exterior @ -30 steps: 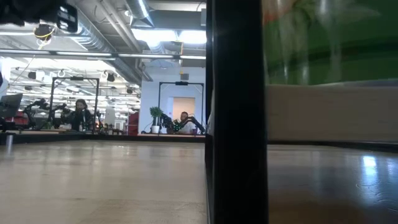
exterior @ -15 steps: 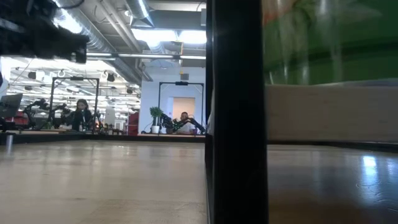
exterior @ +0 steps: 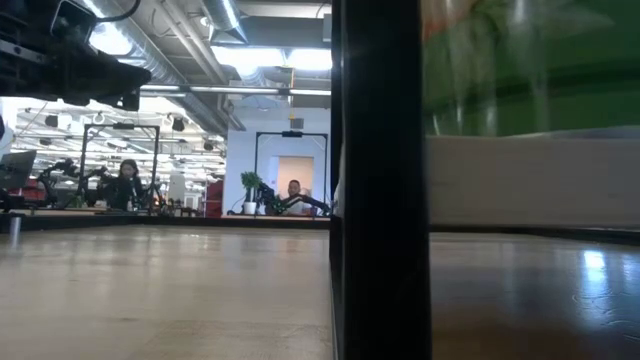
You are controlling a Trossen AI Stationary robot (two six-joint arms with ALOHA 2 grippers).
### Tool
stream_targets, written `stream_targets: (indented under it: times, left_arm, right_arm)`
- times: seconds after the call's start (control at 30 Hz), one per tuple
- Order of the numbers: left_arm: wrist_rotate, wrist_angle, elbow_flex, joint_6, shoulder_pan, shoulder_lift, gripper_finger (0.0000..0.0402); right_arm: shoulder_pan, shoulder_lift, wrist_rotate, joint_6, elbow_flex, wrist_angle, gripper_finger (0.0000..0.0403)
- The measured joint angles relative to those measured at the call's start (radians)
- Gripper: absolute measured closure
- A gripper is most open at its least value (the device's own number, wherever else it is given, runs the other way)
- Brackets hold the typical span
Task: Pick and place cans onto a shelf
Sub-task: Return to Home Position
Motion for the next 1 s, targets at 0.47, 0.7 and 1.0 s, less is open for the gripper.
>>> stream_targets:
  times: [0.47, 0.7, 1.0]
  left_arm:
    - [-0.047, -0.011, 0.000, -0.051, 0.000, 0.000, 0.0401]
    - [-0.074, -0.013, 0.000, -0.051, 0.000, 0.000, 0.0401]
    - [-0.076, -0.013, 0.000, -0.051, 0.000, 0.000, 0.0401]
  right_arm:
    - [-0.001, 0.003, -0.034, -0.103, -0.055, 0.119, 0.0389]
    - [-0.001, 0.003, -0.034, -0.099, -0.055, 0.118, 0.0376]
    - [-0.001, 0.003, -0.034, -0.102, -0.055, 0.118, 0.0374]
